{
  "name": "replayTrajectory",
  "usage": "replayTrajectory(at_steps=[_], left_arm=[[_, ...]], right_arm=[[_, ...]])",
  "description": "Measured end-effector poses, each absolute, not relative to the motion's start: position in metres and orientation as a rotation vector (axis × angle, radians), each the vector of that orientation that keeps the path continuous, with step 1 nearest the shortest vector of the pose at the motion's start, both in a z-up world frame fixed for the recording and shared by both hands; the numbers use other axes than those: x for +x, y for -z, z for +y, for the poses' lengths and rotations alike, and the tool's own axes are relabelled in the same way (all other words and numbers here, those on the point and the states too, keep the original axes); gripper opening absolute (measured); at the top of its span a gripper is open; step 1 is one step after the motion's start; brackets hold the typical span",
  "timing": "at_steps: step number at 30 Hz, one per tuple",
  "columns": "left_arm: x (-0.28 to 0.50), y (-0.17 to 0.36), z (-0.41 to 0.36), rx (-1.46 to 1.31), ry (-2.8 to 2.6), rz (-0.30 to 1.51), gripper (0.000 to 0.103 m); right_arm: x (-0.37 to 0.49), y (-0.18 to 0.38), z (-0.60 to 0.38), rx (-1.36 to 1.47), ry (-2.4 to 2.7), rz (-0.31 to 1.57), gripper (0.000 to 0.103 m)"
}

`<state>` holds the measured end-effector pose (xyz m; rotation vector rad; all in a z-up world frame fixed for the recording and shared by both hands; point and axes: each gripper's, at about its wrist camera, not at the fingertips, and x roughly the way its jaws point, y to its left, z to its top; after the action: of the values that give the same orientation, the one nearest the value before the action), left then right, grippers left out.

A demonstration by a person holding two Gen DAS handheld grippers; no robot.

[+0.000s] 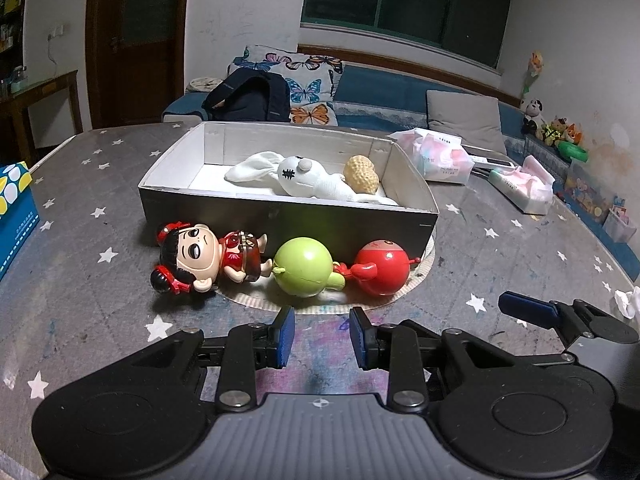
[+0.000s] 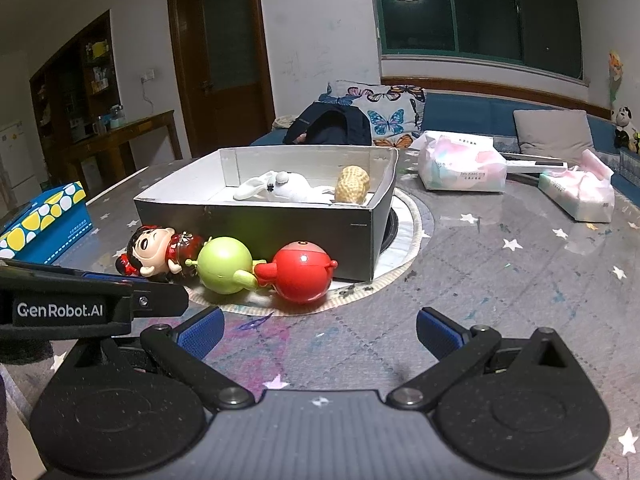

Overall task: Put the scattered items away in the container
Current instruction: 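Withdraw the right tool from the box back toward the remaining toys, then close the right tool on the red round toy and lift it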

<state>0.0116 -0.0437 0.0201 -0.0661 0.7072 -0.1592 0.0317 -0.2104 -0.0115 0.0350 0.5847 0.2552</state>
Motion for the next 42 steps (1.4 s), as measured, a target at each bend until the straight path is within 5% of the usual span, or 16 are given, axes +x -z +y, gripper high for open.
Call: replayTrajectory(at_steps=[16, 42], left_arm=[[0.019, -0.026, -0.036, -0.101, 0.251, 0.668, 0.032], [0.094, -0.026, -0.06, -0.108, 0.45, 0.765, 0.032]], right_arm=[[0.04, 0.014, -0.209, 0.051, -0.27, 0.575, 0.102], [0.086, 0.019, -0.203, 0.084, -0.366, 0.621, 0.077]])
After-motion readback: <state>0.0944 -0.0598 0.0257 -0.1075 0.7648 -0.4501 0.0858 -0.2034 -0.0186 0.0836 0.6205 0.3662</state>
